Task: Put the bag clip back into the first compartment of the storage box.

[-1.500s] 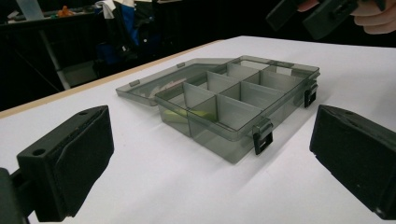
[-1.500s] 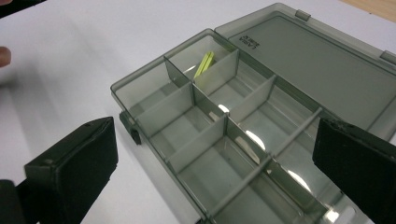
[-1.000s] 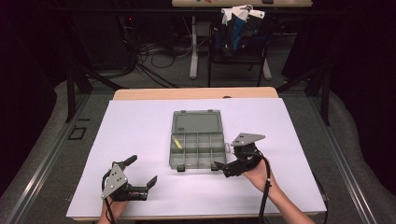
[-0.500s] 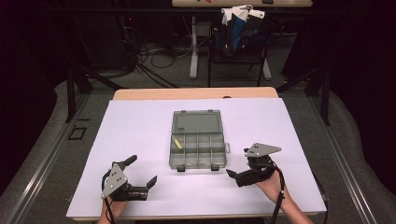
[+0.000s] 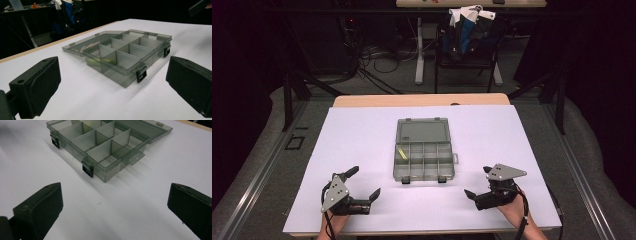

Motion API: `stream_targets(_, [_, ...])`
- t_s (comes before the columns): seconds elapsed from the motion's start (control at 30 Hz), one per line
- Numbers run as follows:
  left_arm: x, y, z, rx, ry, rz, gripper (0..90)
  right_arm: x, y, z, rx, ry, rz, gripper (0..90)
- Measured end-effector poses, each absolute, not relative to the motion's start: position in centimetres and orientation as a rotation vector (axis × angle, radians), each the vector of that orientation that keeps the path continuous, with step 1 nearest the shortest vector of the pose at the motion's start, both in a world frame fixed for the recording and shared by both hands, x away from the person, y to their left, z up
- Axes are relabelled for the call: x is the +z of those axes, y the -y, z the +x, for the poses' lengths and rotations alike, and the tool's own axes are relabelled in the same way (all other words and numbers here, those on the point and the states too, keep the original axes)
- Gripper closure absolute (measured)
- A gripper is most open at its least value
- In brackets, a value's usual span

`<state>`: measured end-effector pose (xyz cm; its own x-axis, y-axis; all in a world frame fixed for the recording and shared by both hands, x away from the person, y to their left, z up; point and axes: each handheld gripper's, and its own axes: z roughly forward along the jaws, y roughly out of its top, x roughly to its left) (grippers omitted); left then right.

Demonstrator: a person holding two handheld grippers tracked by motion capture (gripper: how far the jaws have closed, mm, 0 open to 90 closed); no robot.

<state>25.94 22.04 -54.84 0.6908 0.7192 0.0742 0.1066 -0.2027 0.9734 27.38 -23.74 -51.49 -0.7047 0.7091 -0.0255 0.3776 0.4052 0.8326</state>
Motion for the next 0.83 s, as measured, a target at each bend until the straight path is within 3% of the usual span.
stream_targets(0.83, [-54.9,-21.9,26.0,0.642,-0.668,1.722,0.0,-53.3,25.9,25.4,1.294,-2.168,0.913,0.0])
